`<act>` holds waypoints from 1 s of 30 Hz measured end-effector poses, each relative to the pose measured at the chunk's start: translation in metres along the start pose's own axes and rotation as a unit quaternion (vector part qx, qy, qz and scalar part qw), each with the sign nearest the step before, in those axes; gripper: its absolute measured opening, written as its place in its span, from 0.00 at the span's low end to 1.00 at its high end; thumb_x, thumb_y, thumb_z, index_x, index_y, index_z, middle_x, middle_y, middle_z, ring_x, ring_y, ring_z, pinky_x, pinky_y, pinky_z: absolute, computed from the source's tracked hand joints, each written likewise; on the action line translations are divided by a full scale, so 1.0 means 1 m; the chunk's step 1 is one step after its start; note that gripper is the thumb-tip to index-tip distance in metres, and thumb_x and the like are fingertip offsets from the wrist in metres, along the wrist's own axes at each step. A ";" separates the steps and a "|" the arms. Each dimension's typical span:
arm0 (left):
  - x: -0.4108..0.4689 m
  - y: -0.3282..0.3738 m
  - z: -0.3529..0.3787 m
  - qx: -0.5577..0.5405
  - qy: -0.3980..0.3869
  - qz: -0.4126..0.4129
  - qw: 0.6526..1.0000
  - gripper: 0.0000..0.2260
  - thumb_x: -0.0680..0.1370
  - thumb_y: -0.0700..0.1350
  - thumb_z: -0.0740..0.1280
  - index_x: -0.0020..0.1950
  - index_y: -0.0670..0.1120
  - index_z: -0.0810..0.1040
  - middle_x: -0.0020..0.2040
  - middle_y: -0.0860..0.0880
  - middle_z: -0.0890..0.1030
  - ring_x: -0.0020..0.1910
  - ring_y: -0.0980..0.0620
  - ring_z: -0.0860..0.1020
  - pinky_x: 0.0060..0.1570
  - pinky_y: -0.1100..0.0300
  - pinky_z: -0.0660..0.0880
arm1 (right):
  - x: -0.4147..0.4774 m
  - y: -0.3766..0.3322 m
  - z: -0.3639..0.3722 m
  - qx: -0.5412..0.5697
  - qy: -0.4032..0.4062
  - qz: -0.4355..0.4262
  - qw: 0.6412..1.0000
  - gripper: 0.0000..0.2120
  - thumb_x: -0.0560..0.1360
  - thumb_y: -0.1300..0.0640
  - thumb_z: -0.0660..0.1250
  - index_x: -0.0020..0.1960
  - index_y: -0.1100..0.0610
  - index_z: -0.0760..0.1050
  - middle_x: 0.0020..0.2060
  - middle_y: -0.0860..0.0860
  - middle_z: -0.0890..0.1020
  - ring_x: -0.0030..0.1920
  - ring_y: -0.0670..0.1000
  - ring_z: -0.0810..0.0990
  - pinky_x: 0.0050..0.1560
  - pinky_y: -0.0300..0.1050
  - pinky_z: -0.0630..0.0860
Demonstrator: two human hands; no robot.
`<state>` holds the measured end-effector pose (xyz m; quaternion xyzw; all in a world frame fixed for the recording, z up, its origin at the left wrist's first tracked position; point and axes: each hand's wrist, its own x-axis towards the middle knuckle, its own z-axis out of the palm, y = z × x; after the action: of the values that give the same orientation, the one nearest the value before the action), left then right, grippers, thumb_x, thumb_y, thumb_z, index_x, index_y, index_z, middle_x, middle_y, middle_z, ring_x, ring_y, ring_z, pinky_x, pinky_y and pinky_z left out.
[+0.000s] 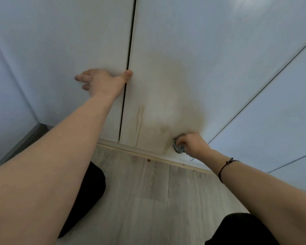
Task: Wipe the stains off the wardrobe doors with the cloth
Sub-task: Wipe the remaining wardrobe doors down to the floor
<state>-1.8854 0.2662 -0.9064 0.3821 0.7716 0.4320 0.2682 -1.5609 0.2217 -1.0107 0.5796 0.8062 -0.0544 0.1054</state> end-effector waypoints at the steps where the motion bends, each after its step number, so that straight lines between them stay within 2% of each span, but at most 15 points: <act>1: -0.002 0.000 0.000 -0.002 0.000 0.005 1.000 0.64 0.67 0.70 0.73 0.76 0.28 0.40 0.76 0.26 0.38 0.77 0.27 0.49 0.77 0.42 0.54 | -0.002 0.001 0.000 -0.008 0.001 0.008 1.000 0.16 0.74 0.67 0.64 0.53 0.52 0.84 0.49 0.50 0.86 0.53 0.55 0.82 0.49 0.43 0.74; 4: -0.004 0.000 0.004 -0.005 0.014 0.028 1.000 0.63 0.68 0.70 0.71 0.76 0.27 0.41 0.76 0.25 0.40 0.76 0.26 0.48 0.76 0.40 0.55 | 0.008 -0.030 -0.046 0.113 0.219 -0.015 0.969 0.13 0.74 0.67 0.65 0.51 0.55 0.84 0.46 0.52 0.86 0.46 0.56 0.82 0.46 0.44 0.74; 7: -0.004 -0.004 0.006 -0.001 0.022 0.032 0.999 0.63 0.68 0.71 0.70 0.76 0.28 0.41 0.76 0.25 0.40 0.77 0.26 0.49 0.76 0.40 0.55 | 0.010 -0.052 -0.084 0.222 0.440 -0.040 0.869 0.12 0.74 0.67 0.65 0.48 0.56 0.84 0.40 0.47 0.83 0.36 0.48 0.76 0.39 0.41 0.70; 9: -0.006 -0.006 0.005 -0.004 0.019 0.027 0.999 0.63 0.68 0.71 0.71 0.77 0.28 0.40 0.76 0.26 0.39 0.77 0.26 0.49 0.76 0.41 0.55 | 0.003 -0.041 -0.067 0.181 0.381 -0.038 0.906 0.12 0.72 0.68 0.64 0.48 0.56 0.83 0.40 0.50 0.85 0.36 0.53 0.79 0.39 0.40 0.70; 11: -0.008 -0.005 0.003 0.000 0.020 0.031 0.999 0.63 0.67 0.71 0.71 0.76 0.28 0.41 0.76 0.26 0.40 0.77 0.27 0.49 0.76 0.41 0.55 | -0.007 -0.026 -0.029 0.084 0.165 0.021 0.982 0.15 0.72 0.69 0.65 0.50 0.54 0.83 0.44 0.53 0.86 0.44 0.59 0.83 0.42 0.43 0.72; 12: -0.009 -0.005 0.001 -0.003 0.017 0.028 0.999 0.63 0.67 0.71 0.71 0.77 0.28 0.41 0.76 0.26 0.39 0.77 0.27 0.50 0.77 0.42 0.55 | -0.011 -0.022 -0.017 0.043 0.090 0.042 0.994 0.16 0.72 0.69 0.64 0.52 0.53 0.83 0.45 0.53 0.85 0.47 0.59 0.82 0.43 0.44 0.72; 13: -0.010 -0.005 0.001 -0.007 0.016 0.024 1.000 0.63 0.67 0.71 0.71 0.77 0.28 0.41 0.76 0.26 0.39 0.76 0.26 0.51 0.77 0.42 0.55 | -0.012 -0.023 -0.016 0.030 0.092 0.047 0.994 0.16 0.72 0.68 0.64 0.52 0.52 0.82 0.46 0.53 0.85 0.48 0.59 0.82 0.42 0.44 0.72; 15: -0.010 -0.001 0.003 -0.013 0.024 0.029 0.999 0.63 0.67 0.71 0.71 0.77 0.28 0.41 0.76 0.26 0.39 0.76 0.26 0.52 0.76 0.43 0.56 | -0.003 -0.037 -0.046 0.095 0.230 0.034 0.968 0.15 0.73 0.68 0.65 0.51 0.52 0.83 0.44 0.52 0.85 0.45 0.58 0.83 0.42 0.43 0.71; 18: -0.009 0.000 0.004 -0.016 0.028 0.029 0.999 0.64 0.67 0.71 0.71 0.77 0.29 0.40 0.77 0.27 0.38 0.76 0.26 0.52 0.76 0.43 0.58 | 0.008 -0.080 -0.134 0.248 0.487 0.004 0.837 0.12 0.75 0.66 0.64 0.49 0.54 0.83 0.39 0.45 0.82 0.37 0.45 0.77 0.41 0.36 0.67; 20: -0.008 -0.001 0.003 -0.013 0.027 0.022 0.999 0.63 0.67 0.71 0.71 0.77 0.29 0.40 0.77 0.28 0.38 0.77 0.27 0.52 0.76 0.45 0.57 | 0.019 -0.096 -0.146 0.311 0.530 -0.020 0.788 0.11 0.76 0.66 0.63 0.49 0.55 0.82 0.36 0.42 0.80 0.33 0.39 0.73 0.37 0.34 0.66; 22: -0.010 -0.002 0.000 -0.011 0.021 0.017 1.000 0.63 0.67 0.71 0.71 0.77 0.29 0.40 0.77 0.28 0.39 0.77 0.27 0.52 0.76 0.45 0.57 | 0.021 -0.096 -0.108 0.231 0.425 -0.043 0.874 0.12 0.76 0.67 0.64 0.52 0.56 0.82 0.41 0.49 0.84 0.37 0.45 0.78 0.39 0.37 0.66; 24: -0.011 -0.002 0.000 -0.010 0.024 0.021 0.999 0.64 0.67 0.72 0.71 0.77 0.28 0.41 0.76 0.26 0.40 0.76 0.26 0.52 0.76 0.44 0.55 | 0.020 -0.076 -0.044 0.123 0.205 -0.027 0.971 0.15 0.76 0.68 0.64 0.55 0.54 0.83 0.50 0.53 0.85 0.50 0.56 0.82 0.46 0.39 0.67; 25: -0.011 -0.004 0.001 -0.019 0.024 0.024 0.999 0.64 0.66 0.72 0.71 0.76 0.27 0.42 0.76 0.25 0.40 0.76 0.26 0.52 0.77 0.43 0.55 | 0.017 -0.066 -0.023 0.084 0.134 -0.012 0.987 0.16 0.76 0.68 0.64 0.56 0.53 0.84 0.53 0.53 0.85 0.54 0.57 0.82 0.49 0.40 0.69; 27: -0.013 -0.005 0.008 -0.037 0.034 0.038 0.998 0.64 0.66 0.72 0.70 0.75 0.25 0.42 0.75 0.24 0.41 0.76 0.25 0.49 0.77 0.40 0.53 | 0.016 -0.059 -0.013 0.070 0.138 0.002 0.988 0.16 0.77 0.68 0.63 0.56 0.53 0.84 0.54 0.52 0.85 0.56 0.57 0.82 0.53 0.42 0.73; 30: -0.017 -0.007 0.017 -0.086 0.058 0.041 0.994 0.64 0.67 0.70 0.72 0.76 0.27 0.41 0.76 0.27 0.39 0.76 0.25 0.47 0.78 0.42 0.50 | 0.030 -0.094 -0.065 0.196 0.319 -0.034 0.927 0.12 0.78 0.66 0.66 0.54 0.55 0.84 0.50 0.48 0.85 0.50 0.47 0.80 0.50 0.36 0.70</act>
<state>-1.8662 0.2579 -0.9192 0.3628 0.7295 0.5290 0.2374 -1.6662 0.2327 -0.9576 0.5479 0.7896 -0.0275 -0.2748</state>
